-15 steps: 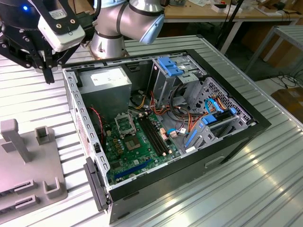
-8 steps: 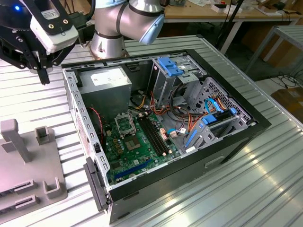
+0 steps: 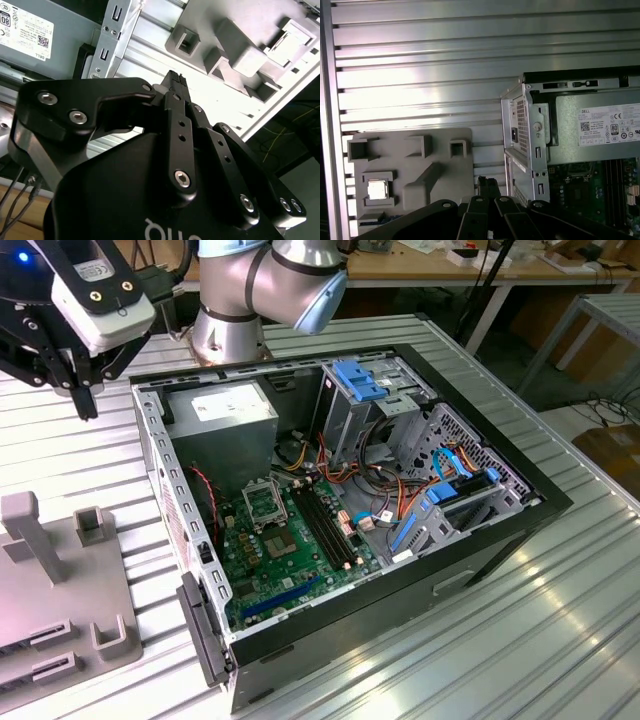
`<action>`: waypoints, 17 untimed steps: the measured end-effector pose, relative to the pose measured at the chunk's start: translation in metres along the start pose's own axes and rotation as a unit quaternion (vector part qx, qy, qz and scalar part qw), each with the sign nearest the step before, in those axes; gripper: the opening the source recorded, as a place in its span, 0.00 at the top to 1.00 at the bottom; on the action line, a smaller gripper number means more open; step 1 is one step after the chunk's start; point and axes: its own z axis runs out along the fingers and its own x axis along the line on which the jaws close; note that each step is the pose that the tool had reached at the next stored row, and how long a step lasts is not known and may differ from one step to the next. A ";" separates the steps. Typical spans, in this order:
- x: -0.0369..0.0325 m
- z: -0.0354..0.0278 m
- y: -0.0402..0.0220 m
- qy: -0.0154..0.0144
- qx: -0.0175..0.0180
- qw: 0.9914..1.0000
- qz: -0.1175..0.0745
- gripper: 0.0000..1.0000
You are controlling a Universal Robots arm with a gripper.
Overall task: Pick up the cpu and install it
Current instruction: 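Reach for the cpu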
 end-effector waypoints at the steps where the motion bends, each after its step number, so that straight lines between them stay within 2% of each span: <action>1: 0.0002 0.0000 0.0000 0.000 0.000 1.000 0.000 0.89; 10: 0.0015 -0.0001 -0.0001 0.000 0.000 1.000 0.000 0.89; 17: 0.0058 -0.0001 -0.0004 0.000 0.000 1.000 0.000 0.89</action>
